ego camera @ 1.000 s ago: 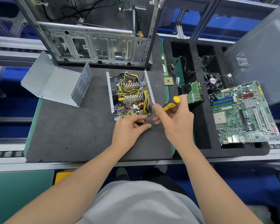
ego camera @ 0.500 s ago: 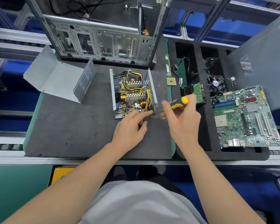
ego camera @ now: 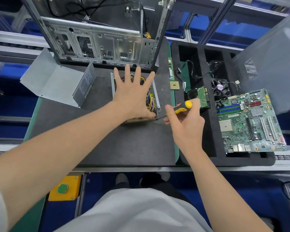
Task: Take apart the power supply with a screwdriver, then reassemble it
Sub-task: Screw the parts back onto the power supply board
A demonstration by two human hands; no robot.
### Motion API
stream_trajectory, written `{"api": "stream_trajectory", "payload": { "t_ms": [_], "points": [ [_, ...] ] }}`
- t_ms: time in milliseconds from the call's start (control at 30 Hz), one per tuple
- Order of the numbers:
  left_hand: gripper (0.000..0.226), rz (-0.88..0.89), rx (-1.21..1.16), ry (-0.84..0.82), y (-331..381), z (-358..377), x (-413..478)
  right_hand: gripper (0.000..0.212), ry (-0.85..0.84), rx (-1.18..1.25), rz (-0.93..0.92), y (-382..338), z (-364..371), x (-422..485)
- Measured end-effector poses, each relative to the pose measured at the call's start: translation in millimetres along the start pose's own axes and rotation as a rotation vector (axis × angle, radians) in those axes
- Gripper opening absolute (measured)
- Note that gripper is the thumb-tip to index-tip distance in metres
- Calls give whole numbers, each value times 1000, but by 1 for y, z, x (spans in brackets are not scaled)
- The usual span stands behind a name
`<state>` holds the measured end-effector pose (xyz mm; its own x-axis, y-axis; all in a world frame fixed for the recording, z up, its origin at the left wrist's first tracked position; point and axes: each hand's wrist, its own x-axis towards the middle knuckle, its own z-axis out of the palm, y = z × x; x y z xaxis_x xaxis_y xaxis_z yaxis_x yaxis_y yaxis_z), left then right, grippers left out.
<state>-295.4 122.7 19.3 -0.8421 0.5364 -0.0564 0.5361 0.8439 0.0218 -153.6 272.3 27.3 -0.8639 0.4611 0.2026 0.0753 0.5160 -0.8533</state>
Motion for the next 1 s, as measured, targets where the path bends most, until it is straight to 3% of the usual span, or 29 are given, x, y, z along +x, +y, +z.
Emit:
{"api": "stream_trajectory", "payload": {
  "t_ms": [100,400,1000],
  "points": [
    [152,55,6,-81,-5,3,7,36,0,2,1,0,1,-2],
    [139,128,-32,-131,-9,-2,12,35,-12,-37,4,-4,4,-3],
    [134,118,-78,-100,-9,1,14,36,-96,-243,-169,-15,23,5]
  ]
}}
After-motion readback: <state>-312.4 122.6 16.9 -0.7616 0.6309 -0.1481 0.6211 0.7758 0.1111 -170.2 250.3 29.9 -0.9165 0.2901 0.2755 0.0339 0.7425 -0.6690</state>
